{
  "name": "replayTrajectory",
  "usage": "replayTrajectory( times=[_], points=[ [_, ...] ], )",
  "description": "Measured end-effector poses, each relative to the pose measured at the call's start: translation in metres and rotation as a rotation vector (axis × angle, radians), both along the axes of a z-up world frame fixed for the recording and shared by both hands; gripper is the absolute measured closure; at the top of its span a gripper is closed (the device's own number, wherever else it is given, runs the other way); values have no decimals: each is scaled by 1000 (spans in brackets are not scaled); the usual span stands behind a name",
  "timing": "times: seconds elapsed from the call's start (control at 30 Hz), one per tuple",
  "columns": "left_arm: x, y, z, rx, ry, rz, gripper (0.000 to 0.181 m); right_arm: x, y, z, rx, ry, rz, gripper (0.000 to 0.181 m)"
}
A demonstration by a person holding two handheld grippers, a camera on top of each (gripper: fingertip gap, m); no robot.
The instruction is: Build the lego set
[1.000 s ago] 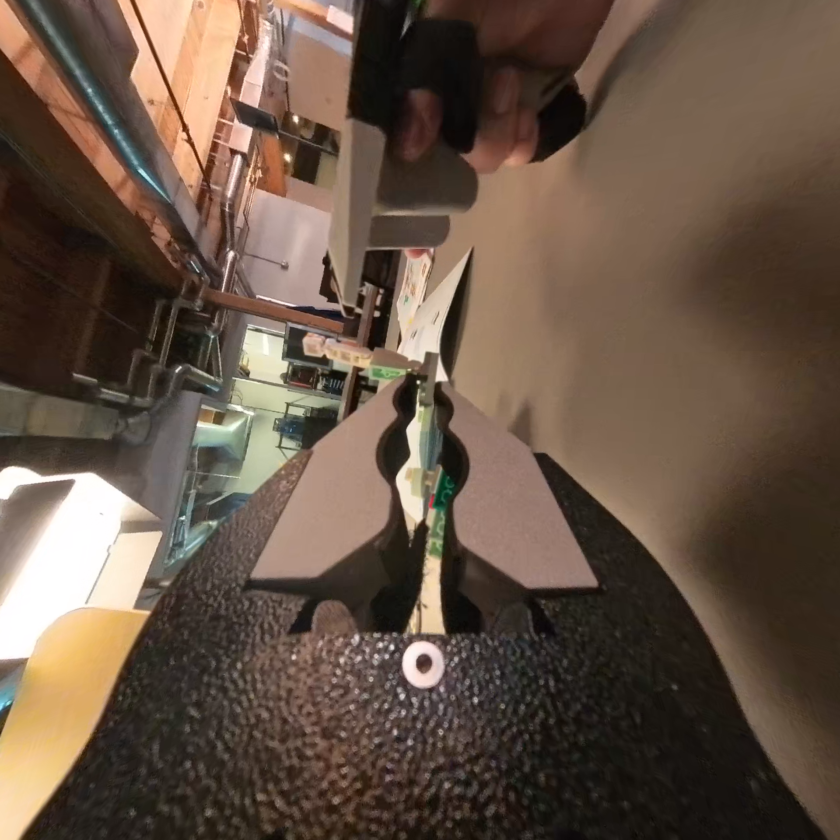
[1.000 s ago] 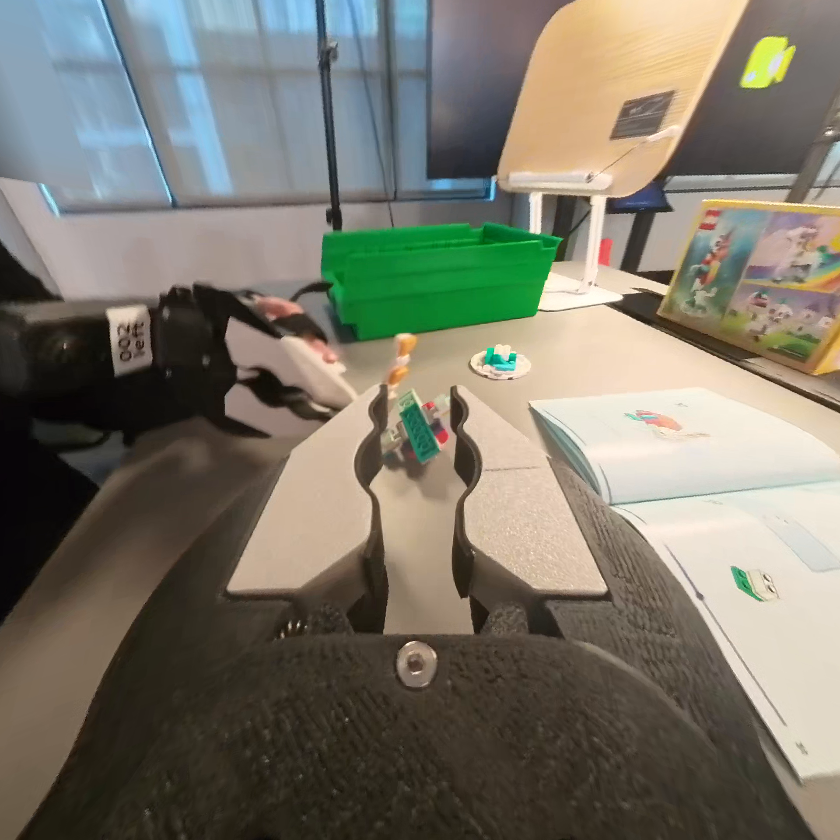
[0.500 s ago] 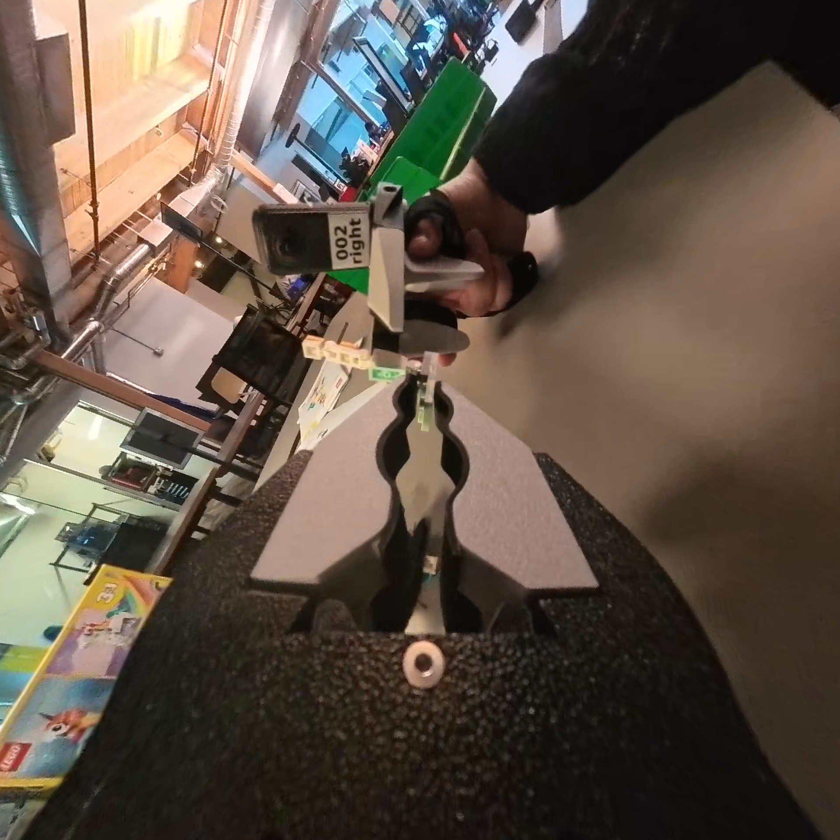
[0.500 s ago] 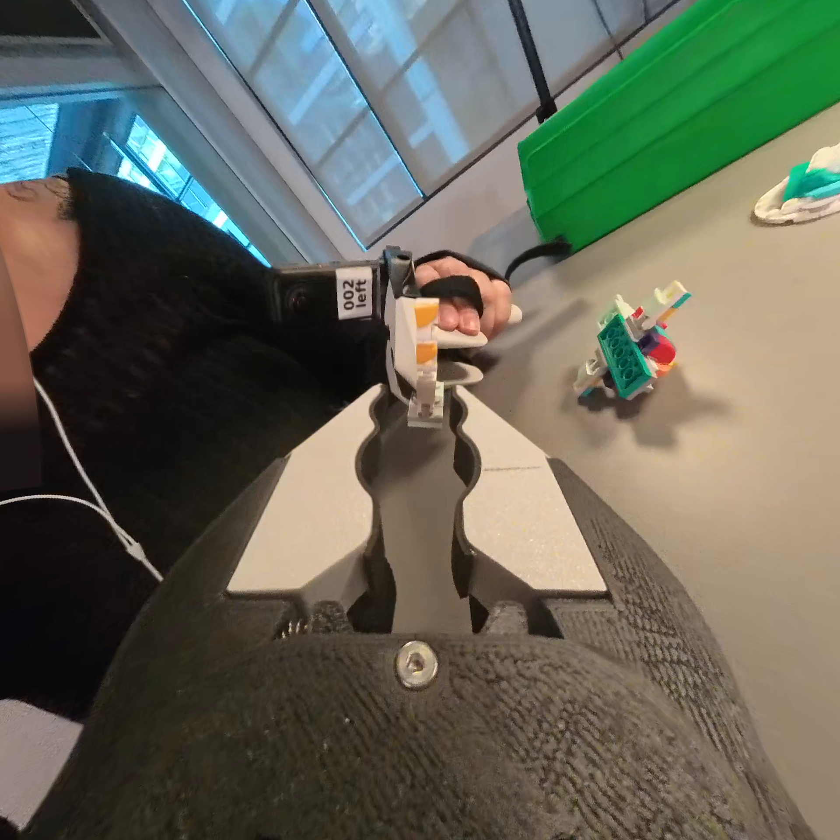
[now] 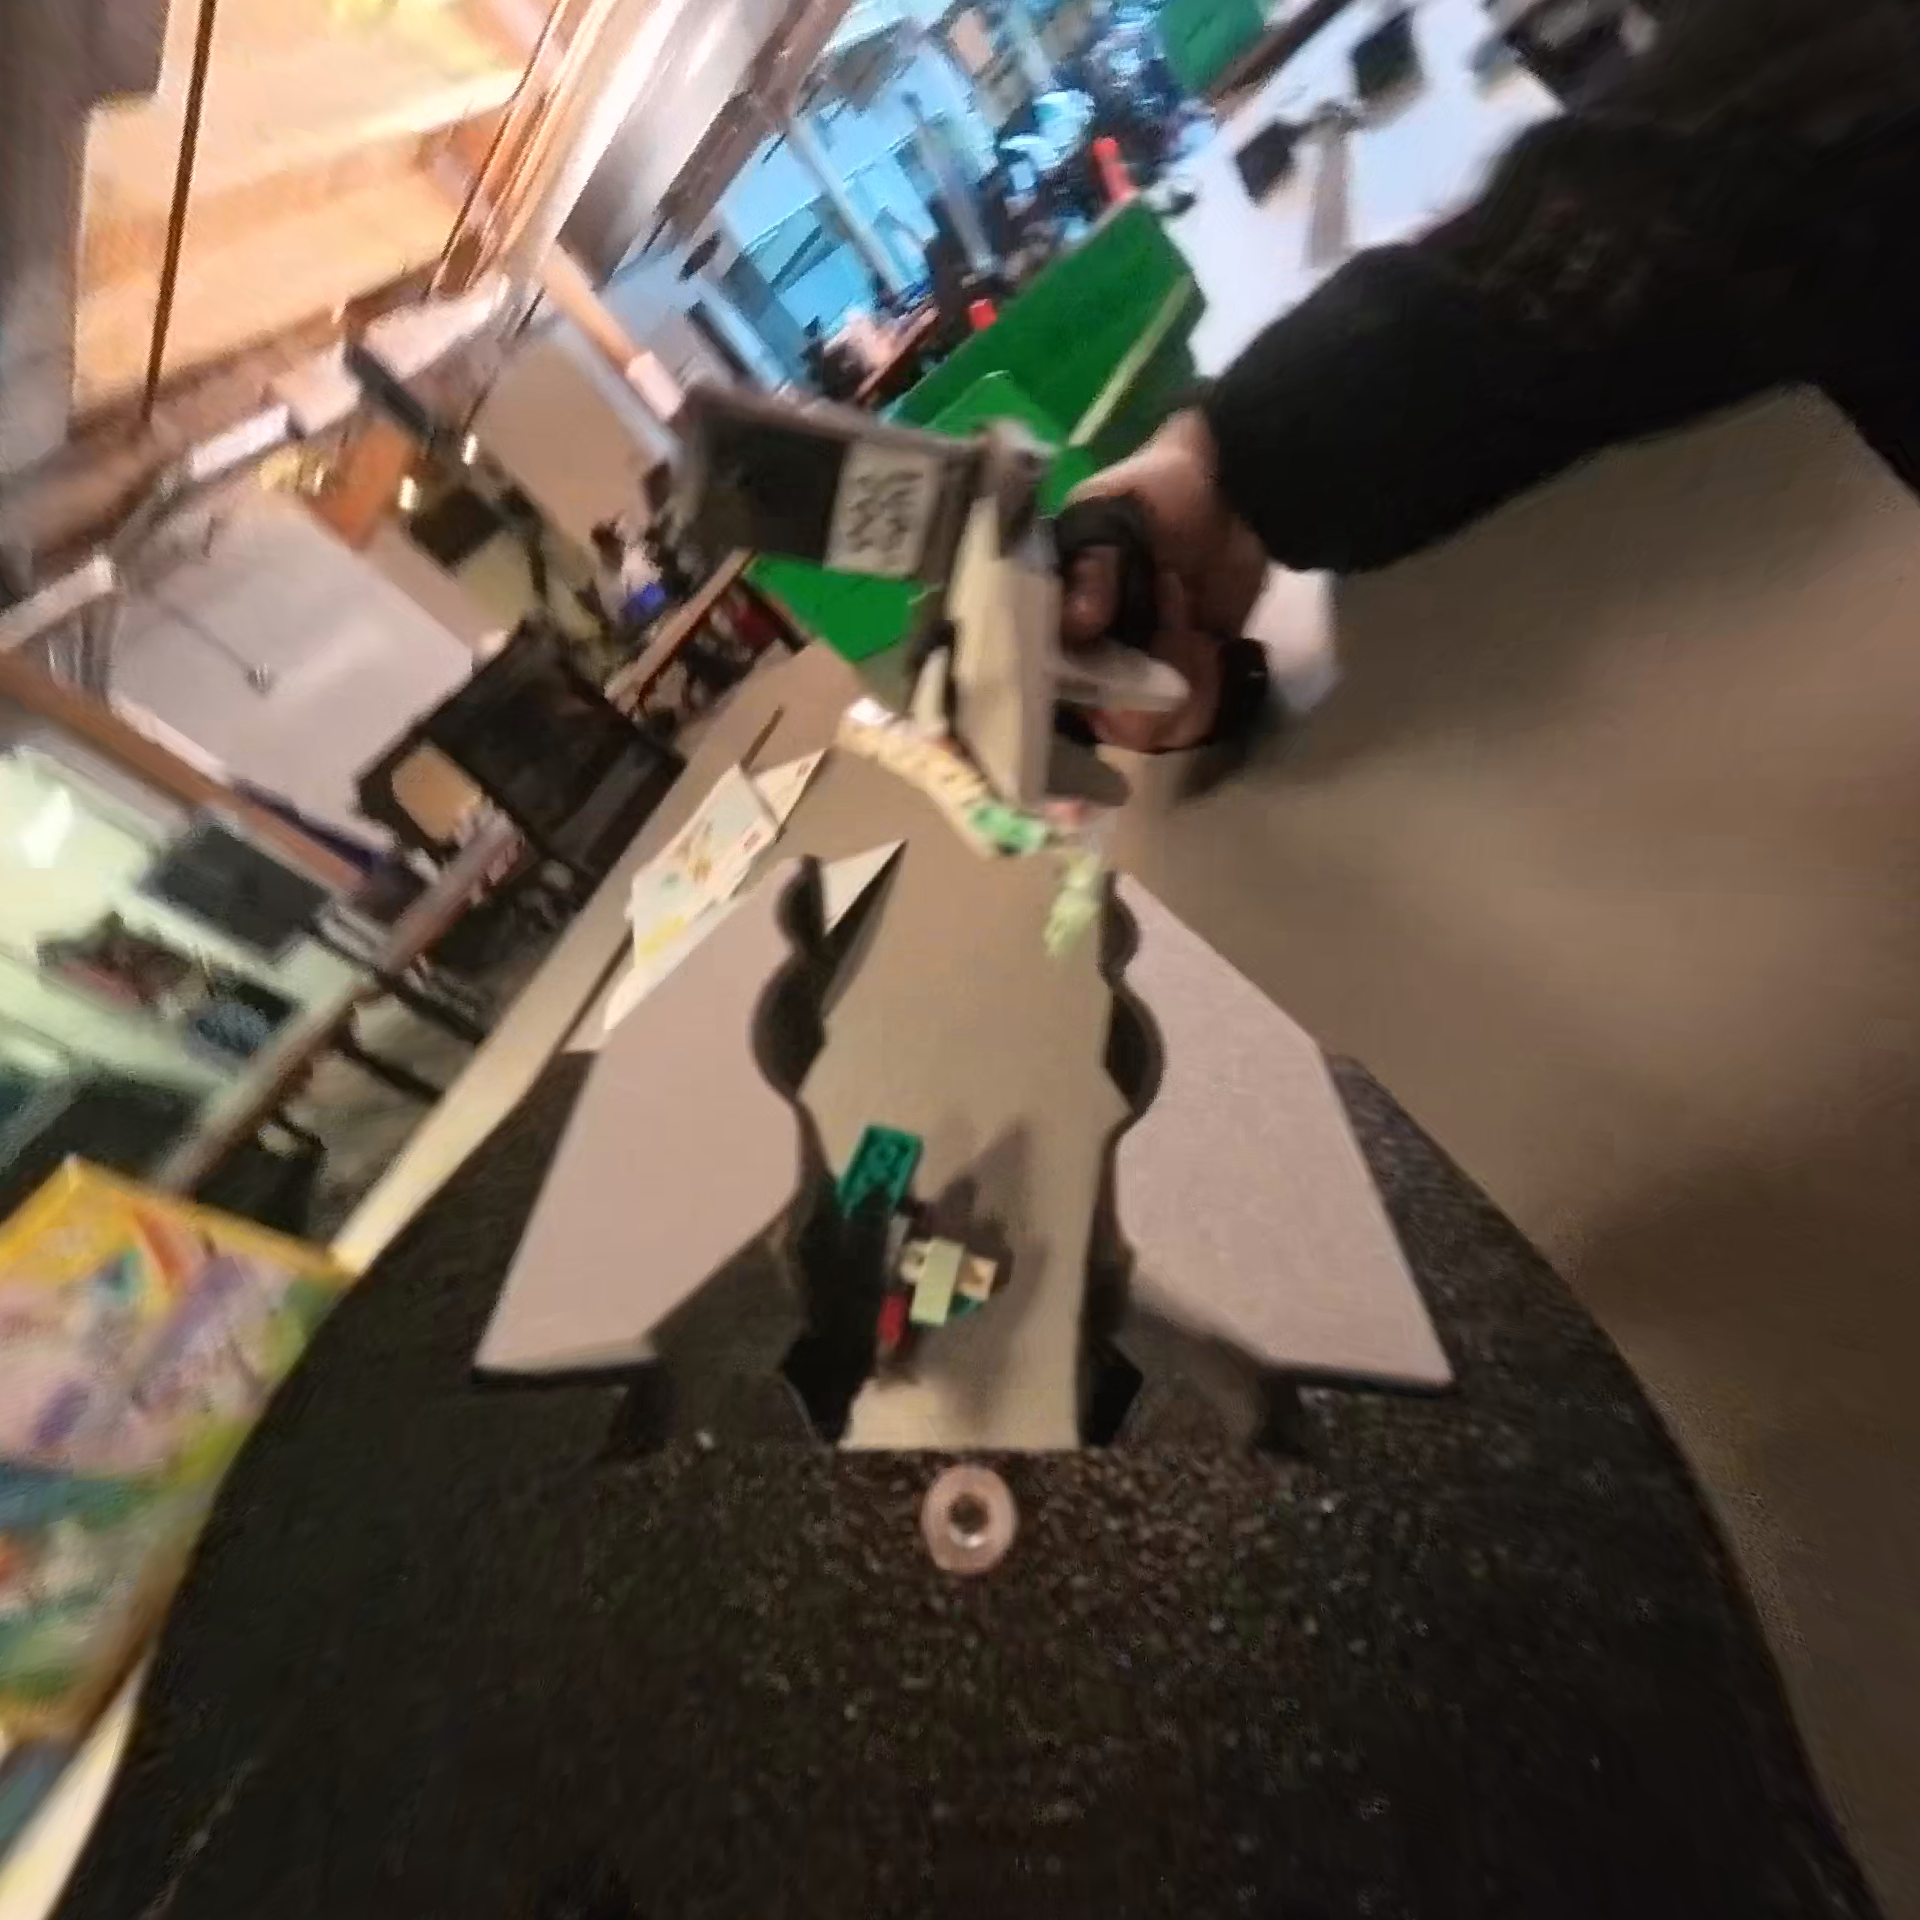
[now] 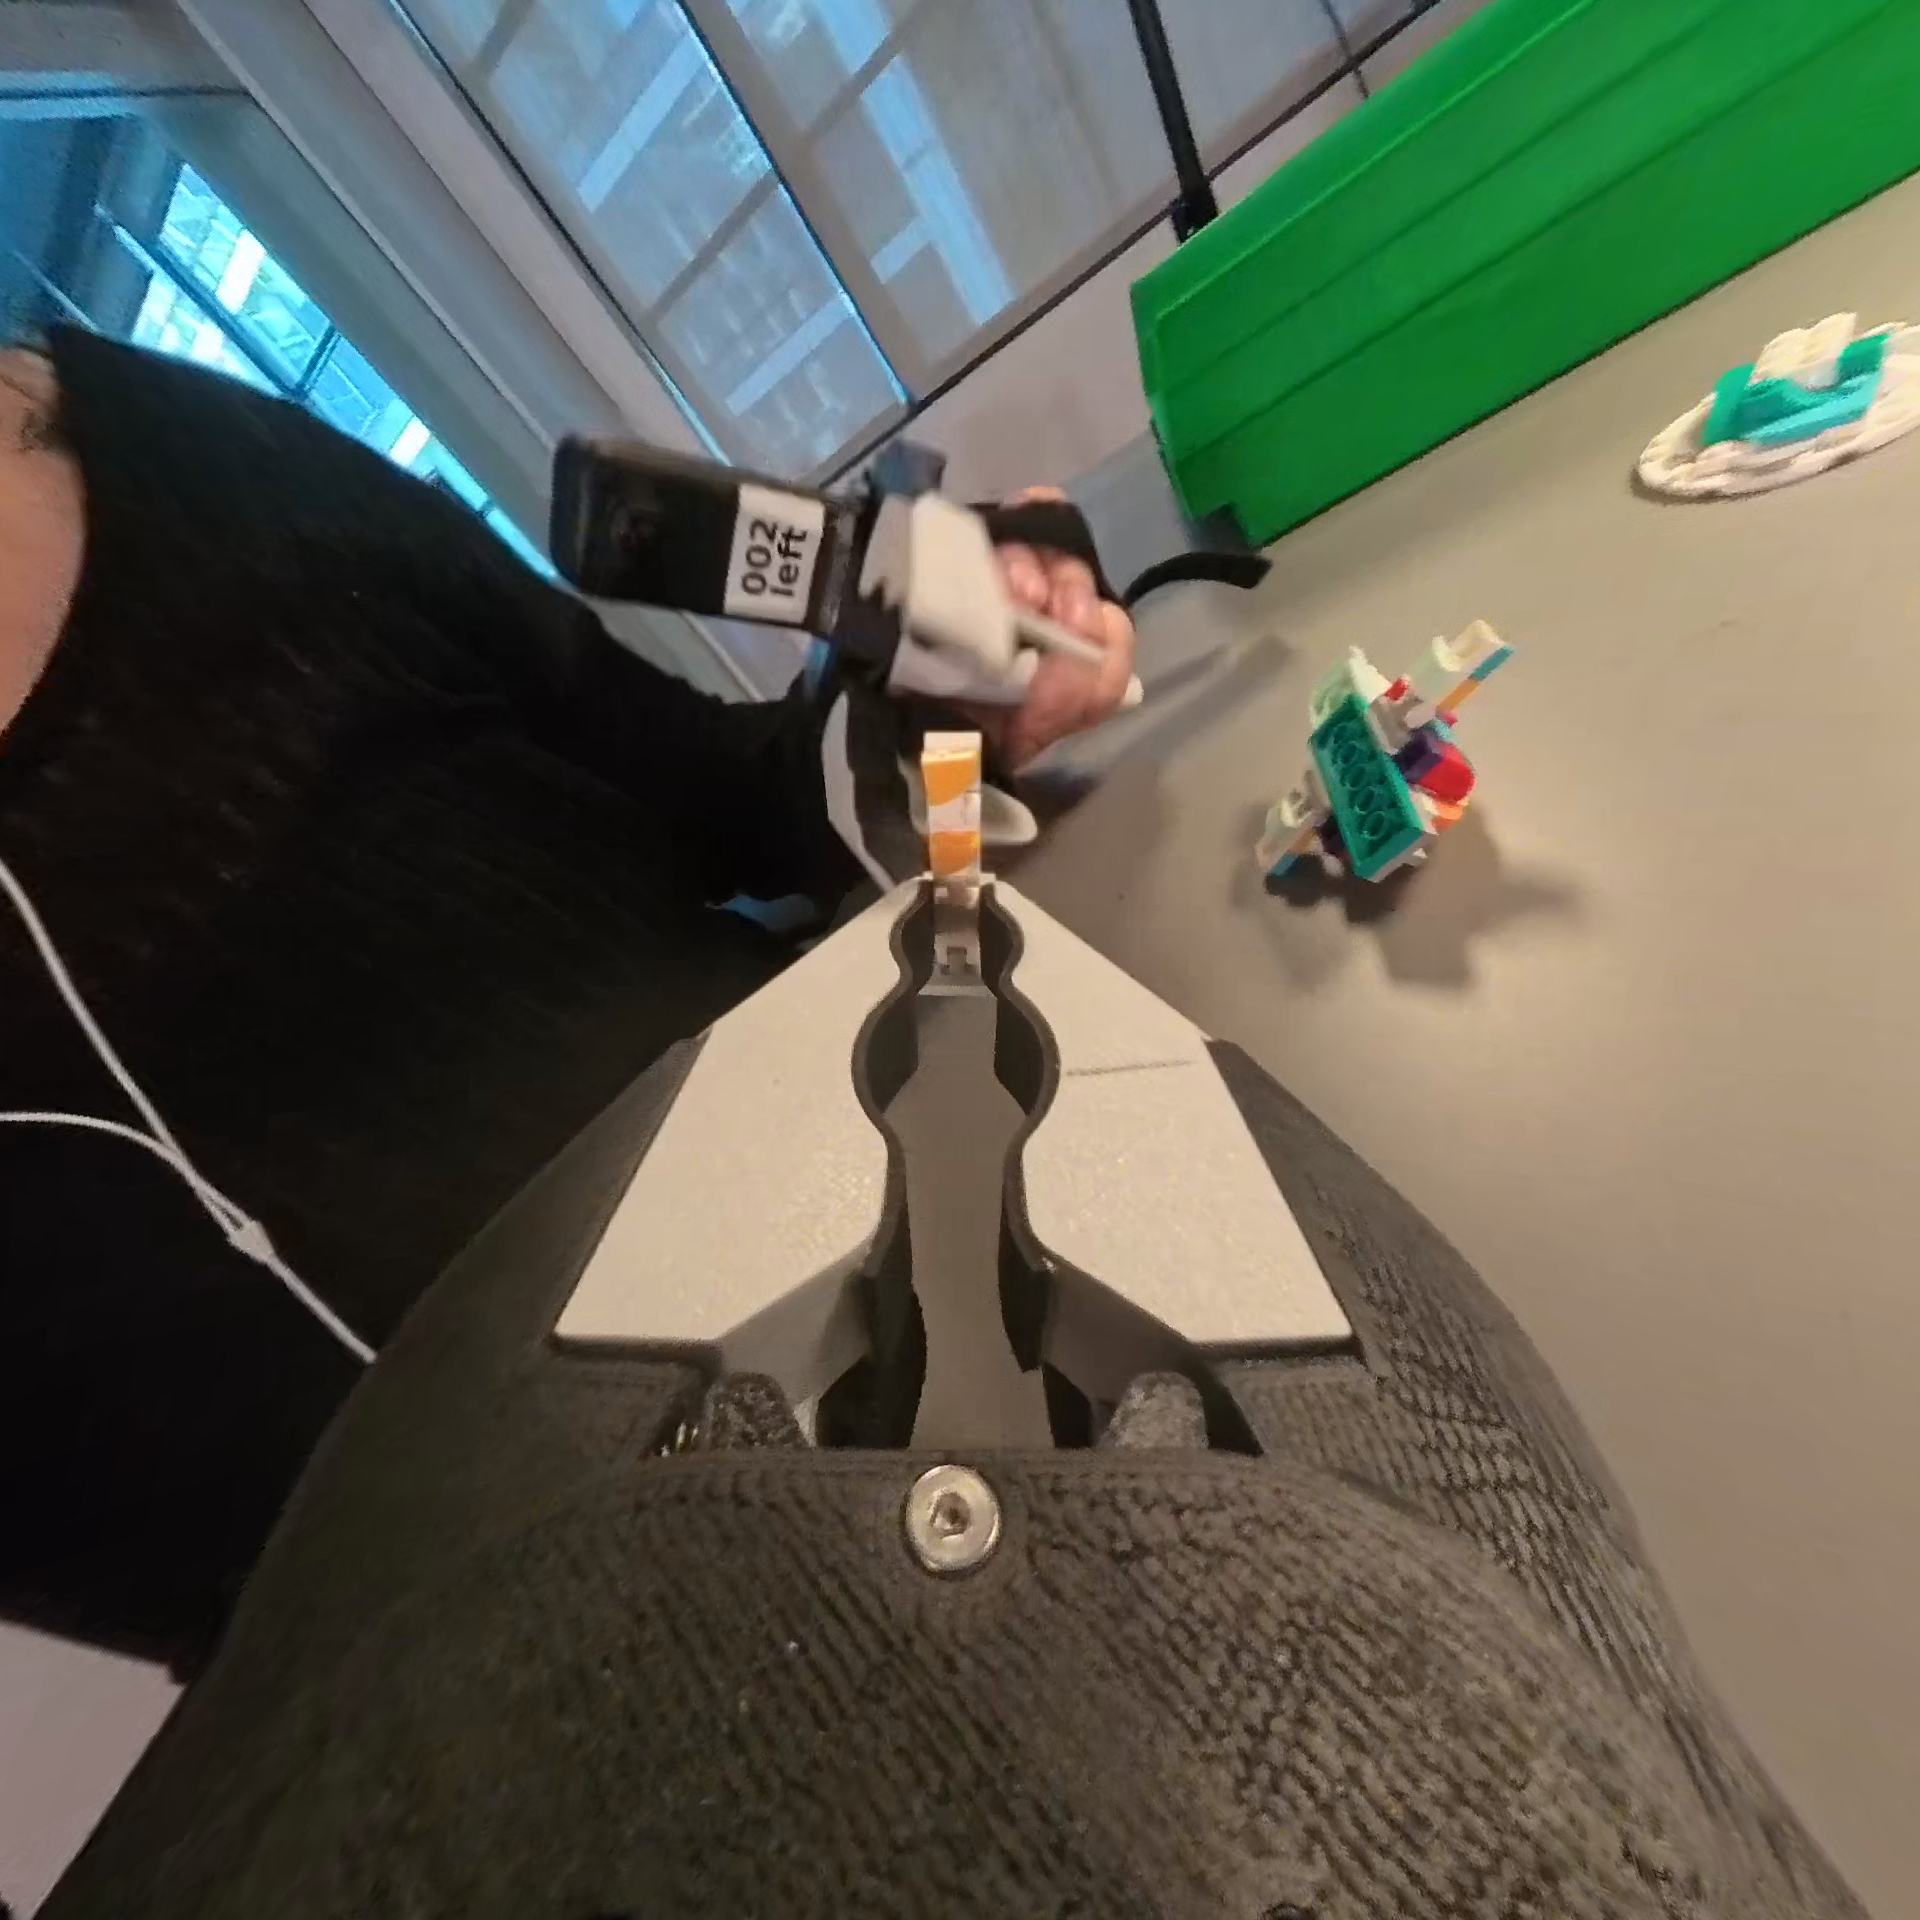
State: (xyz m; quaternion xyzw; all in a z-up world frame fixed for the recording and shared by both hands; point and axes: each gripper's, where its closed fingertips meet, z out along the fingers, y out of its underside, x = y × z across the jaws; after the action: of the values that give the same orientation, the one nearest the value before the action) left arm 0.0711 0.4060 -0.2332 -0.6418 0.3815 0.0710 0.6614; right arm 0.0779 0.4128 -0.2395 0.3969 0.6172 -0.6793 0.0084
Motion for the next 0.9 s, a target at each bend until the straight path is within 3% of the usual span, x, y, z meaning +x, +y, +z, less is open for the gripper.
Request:
replayTrajectory(
  times=[0.1, 0.17, 0.23, 0.33, 0.53, 0.77, 0.9],
  points=[
    [-46, 15, 7, -157, -308, 150, 92, -3, 12, 0, 5, 15, -48, 175],
    [-75, 26, -3, -316, -524, 249, 82, -3, 17, 1, -4, 25, -65, 175],
    [-96, 34, -25, -532, -732, 346, 79, -3, 19, 2, -19, 27, -70, 175],
    [-92, 35, -47, -774, -878, 298, 84, -2, 20, 2, -30, 31, -76, 175],
    [-91, 29, -66, -851, -708, 283, 111, -3, 20, 2, -21, 32, -74, 175],
    [-85, 25, -70, -900, -746, 198, 137, -3, 20, 1, -18, 31, -74, 175],
    [-82, 19, -74, -954, -692, 208, 141, -4, 21, 2, -29, 31, -79, 175]
  ],
)
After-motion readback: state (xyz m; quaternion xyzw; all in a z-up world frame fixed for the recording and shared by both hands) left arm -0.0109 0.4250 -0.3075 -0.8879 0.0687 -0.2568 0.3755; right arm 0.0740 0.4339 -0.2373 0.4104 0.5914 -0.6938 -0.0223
